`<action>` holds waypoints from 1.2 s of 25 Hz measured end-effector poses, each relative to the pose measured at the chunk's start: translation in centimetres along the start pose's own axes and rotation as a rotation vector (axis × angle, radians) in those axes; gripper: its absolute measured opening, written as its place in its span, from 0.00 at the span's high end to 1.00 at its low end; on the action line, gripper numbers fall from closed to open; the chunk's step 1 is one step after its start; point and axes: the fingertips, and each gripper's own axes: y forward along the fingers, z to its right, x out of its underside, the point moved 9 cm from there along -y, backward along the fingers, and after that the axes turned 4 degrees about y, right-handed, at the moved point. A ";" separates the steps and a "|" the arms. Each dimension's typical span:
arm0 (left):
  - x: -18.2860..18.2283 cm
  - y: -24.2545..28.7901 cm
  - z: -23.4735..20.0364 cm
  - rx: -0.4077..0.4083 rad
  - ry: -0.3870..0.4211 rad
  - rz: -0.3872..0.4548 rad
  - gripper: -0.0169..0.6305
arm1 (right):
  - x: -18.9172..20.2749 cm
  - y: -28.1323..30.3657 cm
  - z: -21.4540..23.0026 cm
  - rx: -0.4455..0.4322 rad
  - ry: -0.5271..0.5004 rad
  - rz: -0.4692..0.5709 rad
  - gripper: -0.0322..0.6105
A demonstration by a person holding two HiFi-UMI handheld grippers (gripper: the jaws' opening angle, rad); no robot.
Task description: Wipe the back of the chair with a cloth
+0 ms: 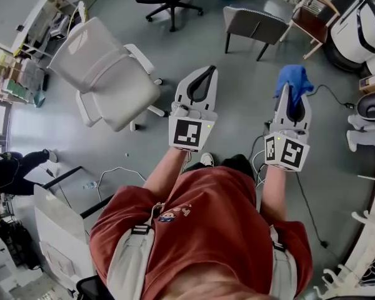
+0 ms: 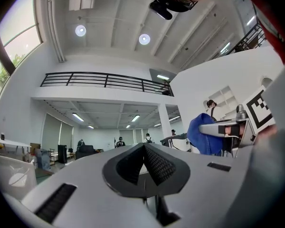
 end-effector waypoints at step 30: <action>5.4 22.9 1.5 0.051 -0.012 -0.074 0.95 | 9.1 16.2 13.6 0.033 0.088 -0.118 0.86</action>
